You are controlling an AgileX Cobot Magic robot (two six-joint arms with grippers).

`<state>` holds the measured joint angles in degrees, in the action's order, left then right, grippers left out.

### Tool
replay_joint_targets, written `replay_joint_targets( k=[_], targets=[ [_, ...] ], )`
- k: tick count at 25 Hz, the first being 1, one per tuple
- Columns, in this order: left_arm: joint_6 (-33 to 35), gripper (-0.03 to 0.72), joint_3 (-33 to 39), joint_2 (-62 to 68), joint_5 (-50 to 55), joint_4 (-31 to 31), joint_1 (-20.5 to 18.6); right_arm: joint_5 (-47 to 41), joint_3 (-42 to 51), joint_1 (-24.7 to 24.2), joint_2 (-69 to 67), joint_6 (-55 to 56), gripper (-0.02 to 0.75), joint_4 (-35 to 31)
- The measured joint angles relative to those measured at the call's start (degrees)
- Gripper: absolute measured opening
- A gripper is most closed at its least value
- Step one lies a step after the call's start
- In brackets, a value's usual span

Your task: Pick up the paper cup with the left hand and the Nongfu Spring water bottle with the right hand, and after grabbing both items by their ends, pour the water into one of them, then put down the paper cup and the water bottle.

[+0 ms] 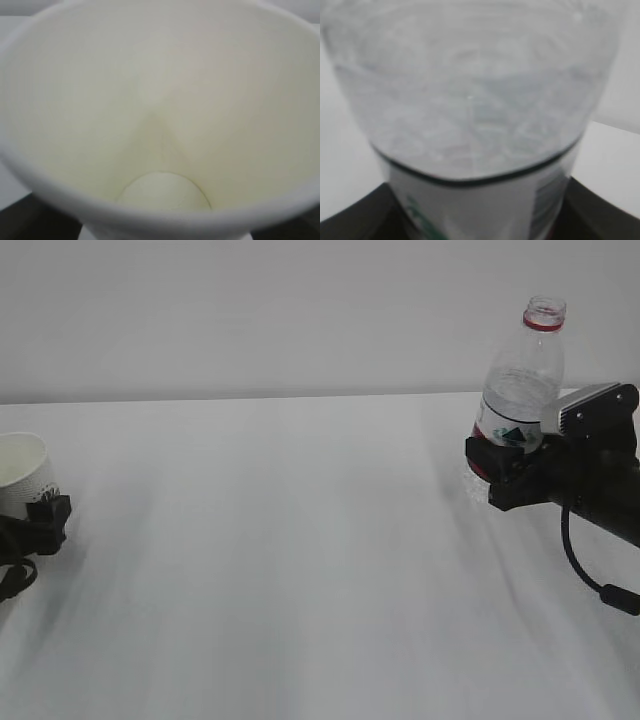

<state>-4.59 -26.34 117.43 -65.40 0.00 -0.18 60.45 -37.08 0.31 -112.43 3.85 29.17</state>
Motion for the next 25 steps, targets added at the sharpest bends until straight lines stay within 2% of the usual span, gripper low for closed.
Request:
replay_joint_targets(
  k=[12,19,25],
  targets=[
    [0.0,0.689,-1.71,0.0,-0.1,-1.12,0.0,0.0,0.0,0.0,0.0,0.0,0.473,0.0],
    [0.0,0.594,-1.71,0.04,-0.2,0.0,0.0,0.0,0.0,0.0,0.0,0.0,0.473,0.0],
    [0.0,0.552,-1.71,0.04,-0.2,5.05,0.0,0.0,0.0,0.0,0.0,0.0,0.472,0.0]
  ],
)
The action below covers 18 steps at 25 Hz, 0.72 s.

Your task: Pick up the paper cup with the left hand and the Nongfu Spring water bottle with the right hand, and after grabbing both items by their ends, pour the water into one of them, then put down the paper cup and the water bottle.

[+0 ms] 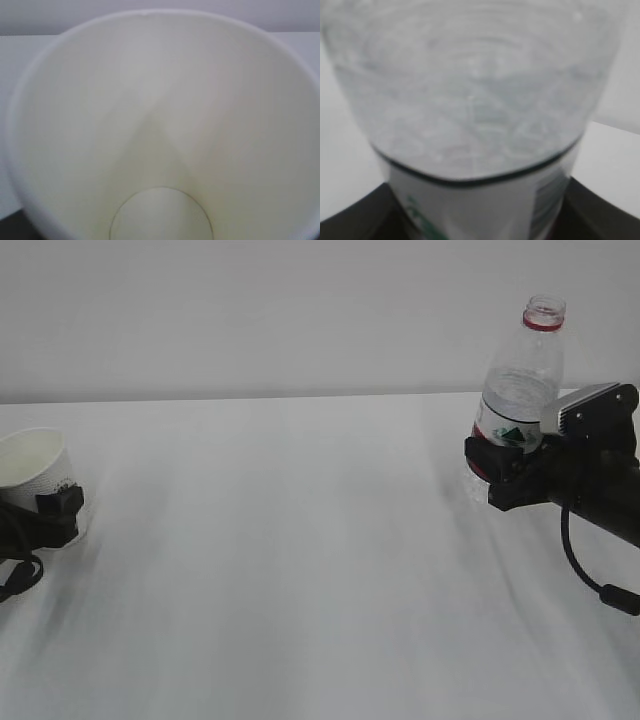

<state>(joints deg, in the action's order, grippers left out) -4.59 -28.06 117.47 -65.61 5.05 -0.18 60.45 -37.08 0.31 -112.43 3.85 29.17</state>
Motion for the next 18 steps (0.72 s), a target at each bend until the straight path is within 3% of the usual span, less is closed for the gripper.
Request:
replay_joint_targets(
  k=[18],
  targets=[
    [-4.0,0.549,5.29,-0.66,-3.71,16.98,0.0,0.0,0.0,0.0,0.0,2.62,0.472,2.47]
  ],
)
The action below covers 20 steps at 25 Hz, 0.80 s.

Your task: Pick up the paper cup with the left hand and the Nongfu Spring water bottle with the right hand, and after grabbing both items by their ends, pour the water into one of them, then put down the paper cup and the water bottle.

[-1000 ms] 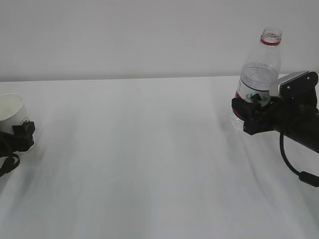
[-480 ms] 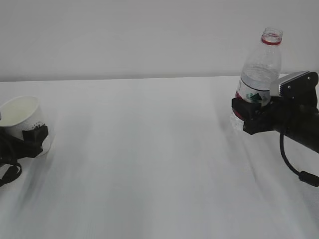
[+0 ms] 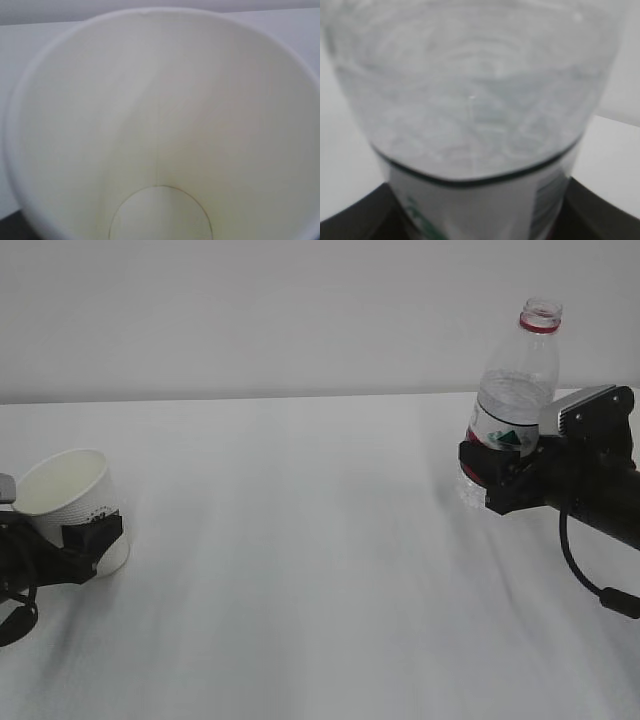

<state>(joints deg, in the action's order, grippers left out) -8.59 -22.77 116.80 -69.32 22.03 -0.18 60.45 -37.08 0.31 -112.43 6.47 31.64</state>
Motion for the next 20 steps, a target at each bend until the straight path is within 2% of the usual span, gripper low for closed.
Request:
replay_joint_targets(
  k=[14,20],
  targets=[
    [-1.95,0.547,0.48,-9.69,3.05,6.24,0.0,0.0,0.0,0.0,0.0,1.03,0.472,2.08],
    [-2.84,0.547,0.52,-10.64,3.05,12.24,0.0,0.0,0.0,0.0,0.0,1.4,0.472,3.39]
  ],
)
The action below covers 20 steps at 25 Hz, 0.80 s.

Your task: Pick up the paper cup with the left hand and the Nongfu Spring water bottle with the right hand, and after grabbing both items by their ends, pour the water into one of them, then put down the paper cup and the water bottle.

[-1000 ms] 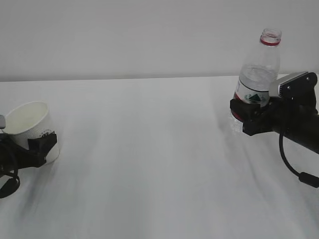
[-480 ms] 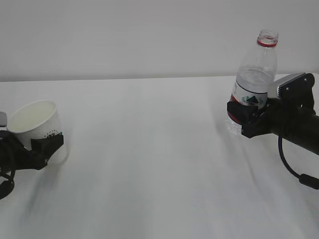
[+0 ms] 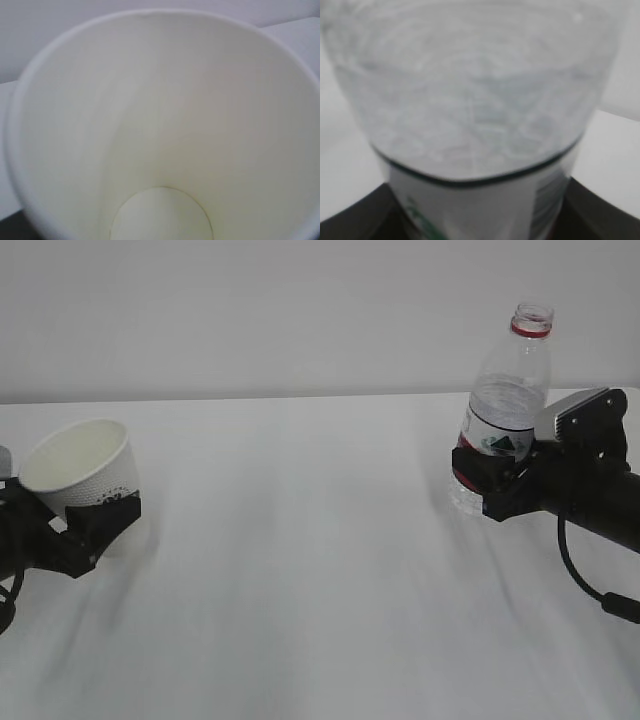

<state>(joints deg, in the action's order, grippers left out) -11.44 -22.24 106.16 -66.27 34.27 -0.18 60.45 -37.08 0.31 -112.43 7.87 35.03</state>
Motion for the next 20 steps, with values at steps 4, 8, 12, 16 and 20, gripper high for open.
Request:
replay_joint_targets(
  k=[4,8,12,16,20],
  targets=[
    [-1.64,0.547,0.0,0.0,0.0,4.52,0.0,-0.31,0.0,0.0,0.0,0.76,0.472,0.95],
    [-2.72,0.547,0.0,0.0,0.0,8.48,0.0,-1.52,0.0,0.0,0.0,1.14,0.472,2.46],
    [-4.24,0.547,0.0,0.0,0.0,12.44,0.0,-2.08,0.0,0.0,0.0,2.14,0.472,4.34],
    [-5.12,0.547,0.0,0.0,0.09,14.85,0.69,-2.08,0.0,0.0,0.0,2.77,0.472,6.12],
    [-5.32,0.547,0.0,-0.09,0.09,15.59,4.2,-2.08,0.0,0.0,0.0,4.07,0.472,7.87]
  ],
)
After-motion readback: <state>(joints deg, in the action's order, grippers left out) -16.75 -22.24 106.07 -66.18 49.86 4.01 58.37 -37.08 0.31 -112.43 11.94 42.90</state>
